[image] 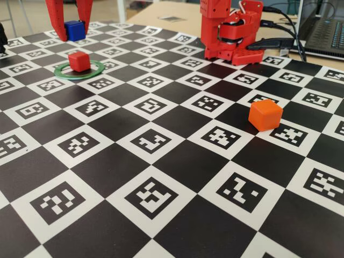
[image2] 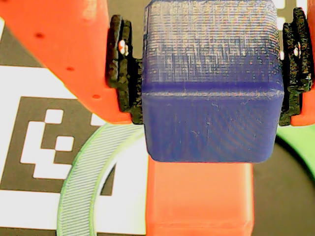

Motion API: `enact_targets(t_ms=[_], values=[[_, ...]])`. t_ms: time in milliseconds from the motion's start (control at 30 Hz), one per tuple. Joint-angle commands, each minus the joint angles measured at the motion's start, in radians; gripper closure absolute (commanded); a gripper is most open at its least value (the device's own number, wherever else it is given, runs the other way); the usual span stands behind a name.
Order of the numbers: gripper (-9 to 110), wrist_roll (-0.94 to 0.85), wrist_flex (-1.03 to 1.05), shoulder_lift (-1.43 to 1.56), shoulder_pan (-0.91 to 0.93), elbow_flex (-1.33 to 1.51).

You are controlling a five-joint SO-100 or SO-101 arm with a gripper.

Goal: Grab the red cube then put it in the green circle then put the blue cube on top and finally the orange cube on top

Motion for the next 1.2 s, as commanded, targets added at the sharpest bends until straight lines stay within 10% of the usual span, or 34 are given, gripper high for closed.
enact_targets(t_ms=[0,1167], values=[[98,0.006,-0.009,0.034,-0.017,-0.103],[99,-0.006,-0.104,0.060,0.021,0.051]])
